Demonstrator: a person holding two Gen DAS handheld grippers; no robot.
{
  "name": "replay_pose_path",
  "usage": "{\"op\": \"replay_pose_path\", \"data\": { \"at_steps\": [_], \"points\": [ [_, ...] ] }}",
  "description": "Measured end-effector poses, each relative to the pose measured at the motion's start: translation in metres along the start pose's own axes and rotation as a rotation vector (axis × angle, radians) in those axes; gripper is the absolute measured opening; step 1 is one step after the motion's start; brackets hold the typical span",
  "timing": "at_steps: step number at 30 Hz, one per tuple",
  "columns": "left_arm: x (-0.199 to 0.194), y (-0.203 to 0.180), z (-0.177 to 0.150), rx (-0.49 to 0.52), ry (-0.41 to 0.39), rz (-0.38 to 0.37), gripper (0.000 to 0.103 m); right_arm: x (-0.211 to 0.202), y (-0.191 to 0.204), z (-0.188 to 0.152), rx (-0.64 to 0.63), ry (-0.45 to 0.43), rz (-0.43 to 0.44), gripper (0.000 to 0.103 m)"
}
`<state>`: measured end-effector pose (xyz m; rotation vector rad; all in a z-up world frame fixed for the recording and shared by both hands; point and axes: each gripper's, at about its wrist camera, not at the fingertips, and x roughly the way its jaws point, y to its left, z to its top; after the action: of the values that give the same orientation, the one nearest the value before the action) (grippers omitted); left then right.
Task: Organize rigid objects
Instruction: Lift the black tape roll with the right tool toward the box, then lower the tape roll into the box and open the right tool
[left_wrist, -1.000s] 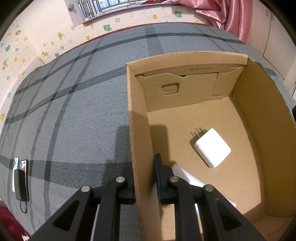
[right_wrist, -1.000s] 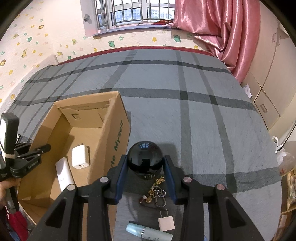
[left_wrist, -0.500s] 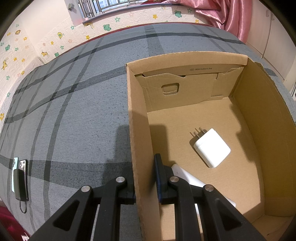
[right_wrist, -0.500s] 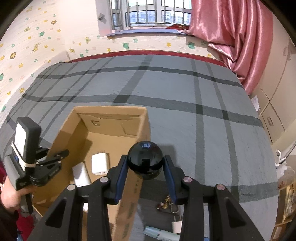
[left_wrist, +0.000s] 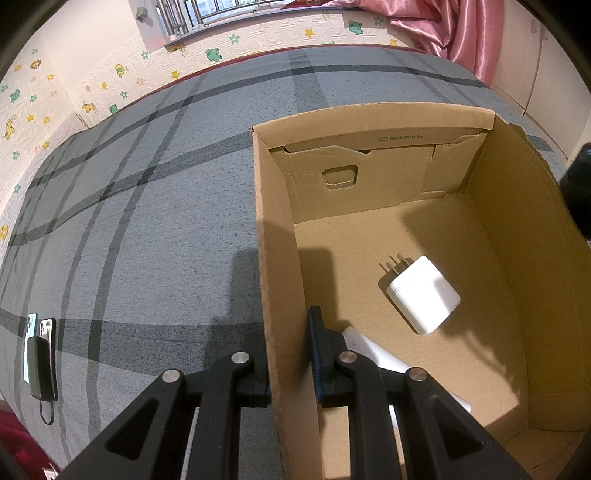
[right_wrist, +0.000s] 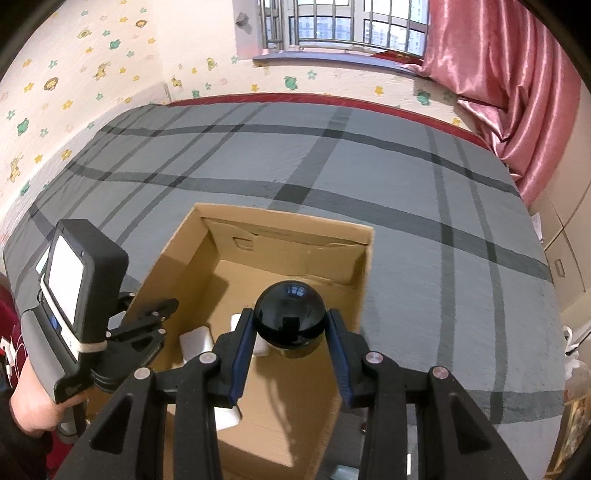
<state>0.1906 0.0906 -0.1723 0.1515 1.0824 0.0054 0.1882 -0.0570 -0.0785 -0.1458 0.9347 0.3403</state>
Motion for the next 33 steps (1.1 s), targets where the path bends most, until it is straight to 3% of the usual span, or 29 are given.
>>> {"op": "replay_pose_path", "data": {
  "at_steps": [19,33],
  "points": [
    [-0.001,-0.001,0.0,0.002,-0.001,0.003,0.016,0.084,0.022,-0.002,0.043,0.169,0.033,0.041],
    [-0.002,-0.001,-0.001,0.003,-0.002,0.006,0.016,0.106,0.03,-0.004,0.041,0.219,0.03,0.042]
  ]
}}
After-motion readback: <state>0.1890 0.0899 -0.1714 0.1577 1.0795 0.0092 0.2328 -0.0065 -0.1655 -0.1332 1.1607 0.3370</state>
